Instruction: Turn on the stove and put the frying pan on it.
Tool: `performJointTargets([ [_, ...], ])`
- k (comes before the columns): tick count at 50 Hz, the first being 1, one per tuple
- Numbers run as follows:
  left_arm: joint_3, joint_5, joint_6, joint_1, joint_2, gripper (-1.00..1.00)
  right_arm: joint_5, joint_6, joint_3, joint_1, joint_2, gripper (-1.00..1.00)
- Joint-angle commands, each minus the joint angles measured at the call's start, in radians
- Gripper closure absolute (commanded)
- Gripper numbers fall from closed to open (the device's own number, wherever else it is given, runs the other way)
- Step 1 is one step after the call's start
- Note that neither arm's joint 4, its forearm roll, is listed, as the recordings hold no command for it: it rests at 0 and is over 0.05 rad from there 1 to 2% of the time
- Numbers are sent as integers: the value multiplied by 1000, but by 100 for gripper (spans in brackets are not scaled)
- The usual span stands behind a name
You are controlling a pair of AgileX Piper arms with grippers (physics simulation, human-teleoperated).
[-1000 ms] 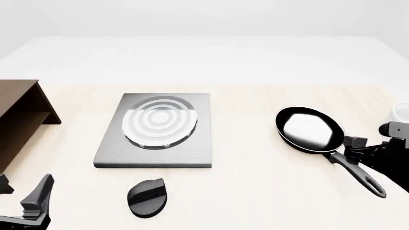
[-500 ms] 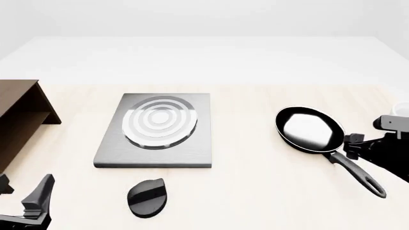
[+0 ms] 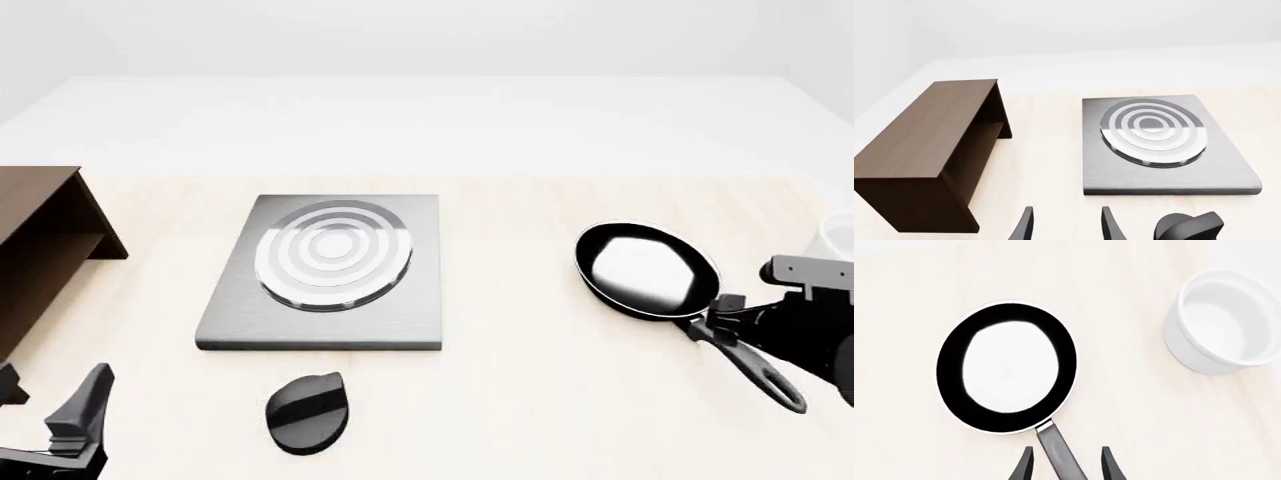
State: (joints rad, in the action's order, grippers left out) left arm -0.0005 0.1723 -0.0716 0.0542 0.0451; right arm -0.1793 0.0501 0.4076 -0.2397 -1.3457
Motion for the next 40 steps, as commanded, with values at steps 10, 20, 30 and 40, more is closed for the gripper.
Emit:
performJointTargets([
  [10, 0, 1, -3, -2, -6, -100, -27, 9, 1, -19, -74, -100],
  [20, 0, 2, -5, -1, -8, -100, -47, 19, -2, -19, -111, -100],
  [30, 0, 5, -8, 0, -9, -100, -62, 15, -4, -2, -136, -100],
  [40, 0, 1, -11, -1, -5, -100, -85, 17, 1, 9, -178, -100],
])
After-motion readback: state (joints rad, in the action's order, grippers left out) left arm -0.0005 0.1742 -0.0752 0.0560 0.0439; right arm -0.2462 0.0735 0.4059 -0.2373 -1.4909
